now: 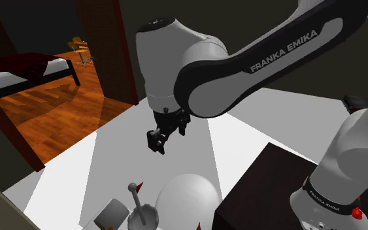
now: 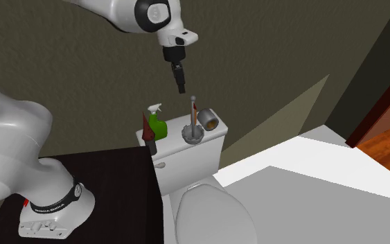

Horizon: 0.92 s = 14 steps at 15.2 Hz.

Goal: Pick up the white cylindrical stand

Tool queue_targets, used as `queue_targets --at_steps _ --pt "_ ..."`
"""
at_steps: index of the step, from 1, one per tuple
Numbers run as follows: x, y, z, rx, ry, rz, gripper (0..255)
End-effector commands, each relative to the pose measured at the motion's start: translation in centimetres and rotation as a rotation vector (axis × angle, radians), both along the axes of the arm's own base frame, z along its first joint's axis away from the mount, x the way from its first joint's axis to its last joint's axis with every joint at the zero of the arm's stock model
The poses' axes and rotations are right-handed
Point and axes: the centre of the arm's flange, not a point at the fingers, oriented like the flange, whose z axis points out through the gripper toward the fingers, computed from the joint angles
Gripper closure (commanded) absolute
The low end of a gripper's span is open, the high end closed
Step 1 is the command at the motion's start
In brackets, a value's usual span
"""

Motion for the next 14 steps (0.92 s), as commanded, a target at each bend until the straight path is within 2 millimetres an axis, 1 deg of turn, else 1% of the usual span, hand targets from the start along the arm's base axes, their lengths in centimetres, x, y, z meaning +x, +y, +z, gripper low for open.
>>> queue_targets --at_steps 1,14 --pt "1.0 2.2 -1.5 -0.014 -0.004 -0.003 0" --pt "6.3 15.3 -13.1 -0.113 -0.018 -0.012 0"
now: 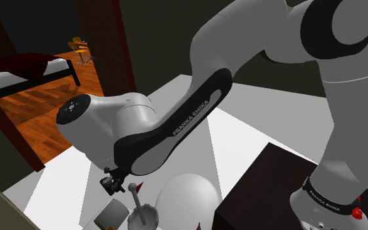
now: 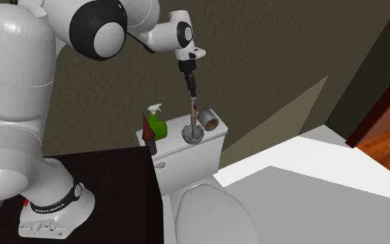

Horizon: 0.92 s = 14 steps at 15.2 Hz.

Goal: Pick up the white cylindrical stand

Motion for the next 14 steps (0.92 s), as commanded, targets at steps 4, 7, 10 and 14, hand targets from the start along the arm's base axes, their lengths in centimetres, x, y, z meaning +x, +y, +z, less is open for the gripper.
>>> queue_targets --at_steps 4,7,10,14 --pt "0.4 1.2 -3.3 -0.01 -0.003 -0.002 0" --pt "0.4 1.2 -4.8 -0.01 -0.003 -0.002 0" --pt "0.4 1.2 -5.2 -0.01 -0.003 -0.002 0" --pt "0.4 1.2 -5.1 -0.01 -0.003 -0.002 255"
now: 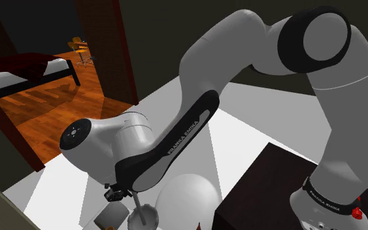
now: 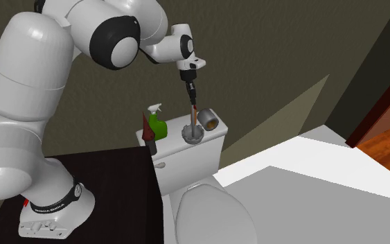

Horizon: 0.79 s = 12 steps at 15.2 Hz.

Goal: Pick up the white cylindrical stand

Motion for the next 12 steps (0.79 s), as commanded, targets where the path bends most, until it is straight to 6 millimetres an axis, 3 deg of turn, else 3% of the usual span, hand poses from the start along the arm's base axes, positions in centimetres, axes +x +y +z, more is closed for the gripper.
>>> queue_targets --at_steps 1,6,12 --pt "0.0 0.0 0.0 0.0 0.0 0.0 255" --pt "0.0 0.0 0.0 0.0 0.0 0.0 255" --pt "0.0 0.0 3.1 0.0 0.0 0.0 255"
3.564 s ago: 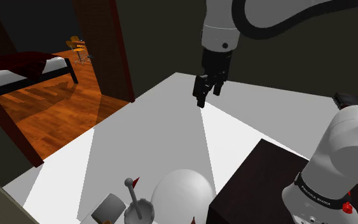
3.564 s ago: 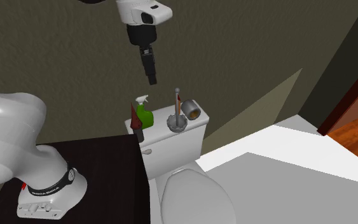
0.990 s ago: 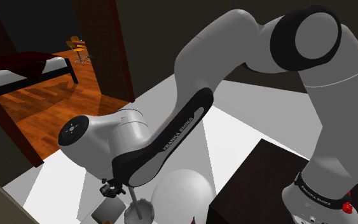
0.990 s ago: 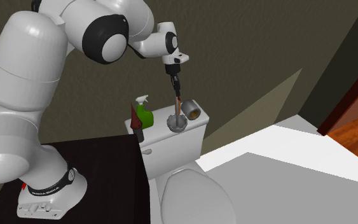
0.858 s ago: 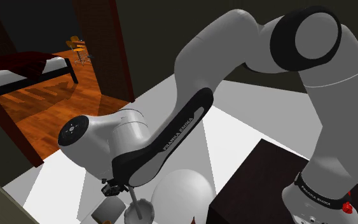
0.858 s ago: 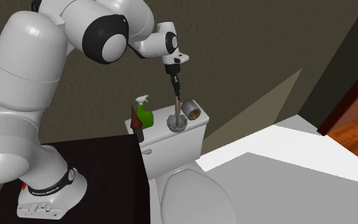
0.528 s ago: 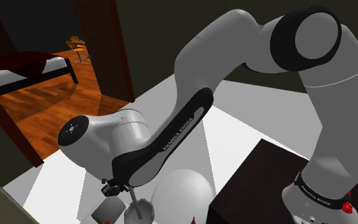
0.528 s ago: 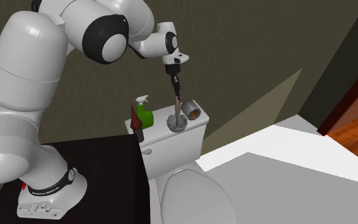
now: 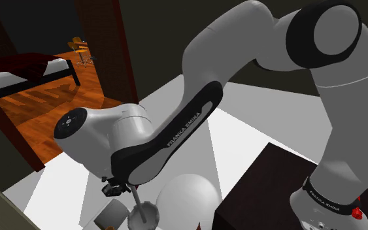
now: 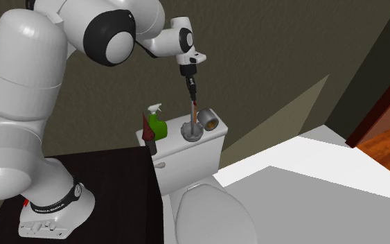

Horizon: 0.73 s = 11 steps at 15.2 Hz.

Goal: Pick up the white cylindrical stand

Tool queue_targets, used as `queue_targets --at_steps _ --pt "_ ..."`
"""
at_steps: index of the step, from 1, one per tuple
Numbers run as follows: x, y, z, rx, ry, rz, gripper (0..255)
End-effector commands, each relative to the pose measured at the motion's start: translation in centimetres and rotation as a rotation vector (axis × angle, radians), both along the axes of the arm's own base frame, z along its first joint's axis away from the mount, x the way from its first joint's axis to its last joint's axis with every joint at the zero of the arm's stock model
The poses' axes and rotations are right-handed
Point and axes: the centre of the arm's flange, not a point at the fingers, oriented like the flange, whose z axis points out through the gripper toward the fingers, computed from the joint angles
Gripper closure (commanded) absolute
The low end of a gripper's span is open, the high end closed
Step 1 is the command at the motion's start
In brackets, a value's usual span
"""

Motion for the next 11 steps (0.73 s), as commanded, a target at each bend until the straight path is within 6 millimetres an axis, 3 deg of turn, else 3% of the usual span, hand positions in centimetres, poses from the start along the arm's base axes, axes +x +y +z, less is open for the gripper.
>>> queue_targets --at_steps 1,9,11 --pt "0.0 0.1 1.1 0.0 0.0 0.0 255" --pt "0.0 0.1 5.3 0.0 0.0 0.0 255" --pt "0.0 0.1 5.4 0.0 0.0 0.0 255"
